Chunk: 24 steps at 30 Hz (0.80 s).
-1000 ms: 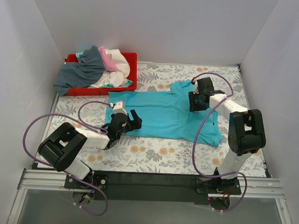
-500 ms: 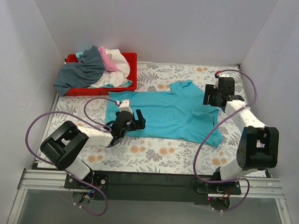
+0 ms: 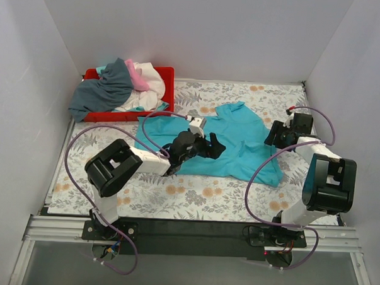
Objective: Fold and stack the t-shirts
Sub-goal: Fold the tshirt
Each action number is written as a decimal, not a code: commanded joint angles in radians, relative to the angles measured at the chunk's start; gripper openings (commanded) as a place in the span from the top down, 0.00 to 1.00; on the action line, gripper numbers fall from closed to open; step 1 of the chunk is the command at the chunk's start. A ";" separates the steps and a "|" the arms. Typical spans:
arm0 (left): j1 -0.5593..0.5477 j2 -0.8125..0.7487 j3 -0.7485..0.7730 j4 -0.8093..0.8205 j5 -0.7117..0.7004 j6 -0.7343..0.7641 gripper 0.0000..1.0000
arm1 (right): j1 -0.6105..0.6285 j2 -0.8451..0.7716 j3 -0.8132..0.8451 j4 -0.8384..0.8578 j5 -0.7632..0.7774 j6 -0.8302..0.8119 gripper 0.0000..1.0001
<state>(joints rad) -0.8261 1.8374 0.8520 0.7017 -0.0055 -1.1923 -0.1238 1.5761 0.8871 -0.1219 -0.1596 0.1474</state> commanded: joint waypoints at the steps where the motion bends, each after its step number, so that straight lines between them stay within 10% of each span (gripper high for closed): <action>1: -0.022 0.031 0.027 0.076 0.134 -0.024 0.25 | -0.008 0.015 -0.010 0.080 -0.092 0.018 0.48; 15: -0.117 0.187 0.139 0.030 0.151 -0.010 0.25 | -0.013 0.044 -0.036 0.093 -0.135 0.024 0.64; 21: -0.117 0.218 0.148 -0.010 0.118 0.010 0.25 | -0.013 0.033 -0.037 0.091 -0.161 0.021 0.98; 24: -0.119 0.227 0.147 -0.018 0.108 0.010 0.25 | -0.013 -0.008 -0.036 0.091 -0.143 0.020 0.99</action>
<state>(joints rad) -0.9451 2.0590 0.9756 0.7147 0.1314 -1.2076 -0.1310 1.6238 0.8543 -0.0517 -0.2974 0.1707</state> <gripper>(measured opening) 0.752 0.019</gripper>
